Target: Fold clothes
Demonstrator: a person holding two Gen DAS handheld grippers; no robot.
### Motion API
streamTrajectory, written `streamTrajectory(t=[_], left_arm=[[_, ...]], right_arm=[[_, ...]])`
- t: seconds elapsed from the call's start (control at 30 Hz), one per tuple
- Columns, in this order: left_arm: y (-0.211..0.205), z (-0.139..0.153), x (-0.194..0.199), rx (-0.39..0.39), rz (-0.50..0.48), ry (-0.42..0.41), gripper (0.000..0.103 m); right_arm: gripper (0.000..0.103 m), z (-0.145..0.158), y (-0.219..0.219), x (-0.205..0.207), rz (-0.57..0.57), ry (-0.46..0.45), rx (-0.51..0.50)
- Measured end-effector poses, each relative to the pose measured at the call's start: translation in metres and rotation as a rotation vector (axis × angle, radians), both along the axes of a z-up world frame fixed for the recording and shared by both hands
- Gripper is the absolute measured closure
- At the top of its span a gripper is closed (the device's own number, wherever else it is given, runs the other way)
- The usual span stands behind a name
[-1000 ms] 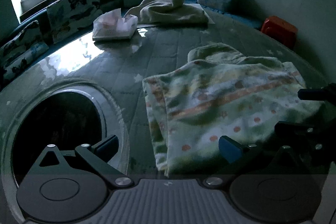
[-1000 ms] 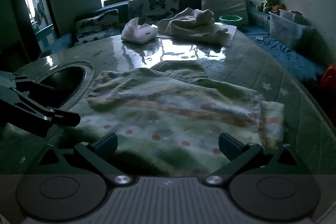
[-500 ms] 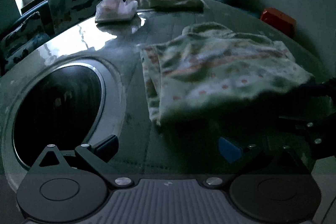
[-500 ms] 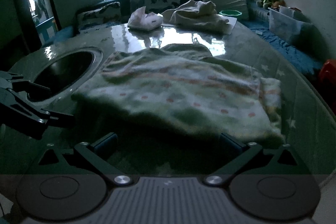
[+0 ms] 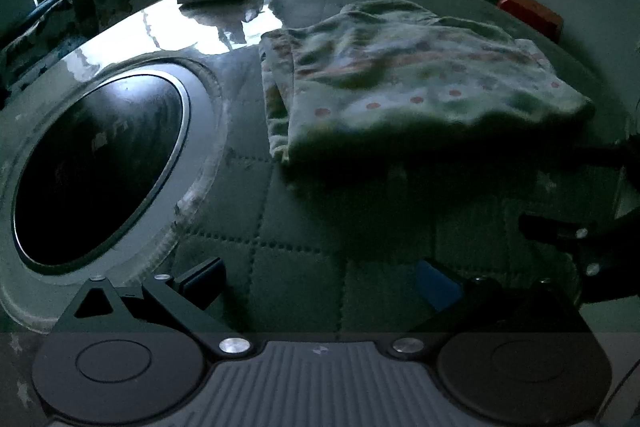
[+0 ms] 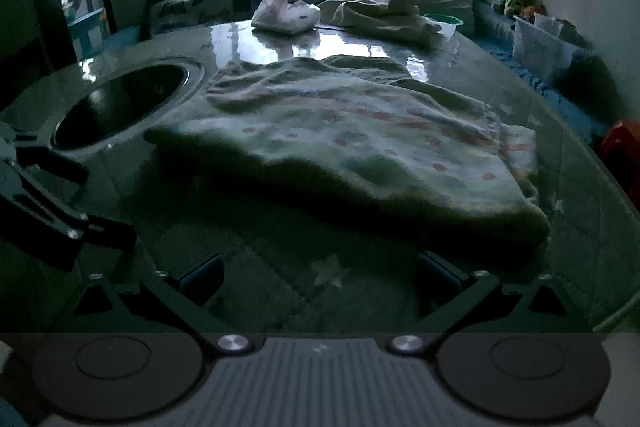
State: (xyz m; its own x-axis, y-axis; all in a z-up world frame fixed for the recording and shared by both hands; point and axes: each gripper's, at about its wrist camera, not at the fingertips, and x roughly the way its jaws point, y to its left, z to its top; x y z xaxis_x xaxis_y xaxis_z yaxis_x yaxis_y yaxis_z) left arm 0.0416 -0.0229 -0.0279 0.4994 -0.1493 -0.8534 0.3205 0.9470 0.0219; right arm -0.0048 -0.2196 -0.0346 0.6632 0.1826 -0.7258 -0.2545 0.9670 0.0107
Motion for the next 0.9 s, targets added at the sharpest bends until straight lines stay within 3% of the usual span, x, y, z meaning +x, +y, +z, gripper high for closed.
streamTrajectory(t=[0.9], left_arm=[[0.0012, -0.0011, 0.0012, -0.008, 0.017, 0.004, 0.0]], right_arm=[[0.0, -0.0009, 0.0044, 0.001, -0.009, 0.012, -0.023]])
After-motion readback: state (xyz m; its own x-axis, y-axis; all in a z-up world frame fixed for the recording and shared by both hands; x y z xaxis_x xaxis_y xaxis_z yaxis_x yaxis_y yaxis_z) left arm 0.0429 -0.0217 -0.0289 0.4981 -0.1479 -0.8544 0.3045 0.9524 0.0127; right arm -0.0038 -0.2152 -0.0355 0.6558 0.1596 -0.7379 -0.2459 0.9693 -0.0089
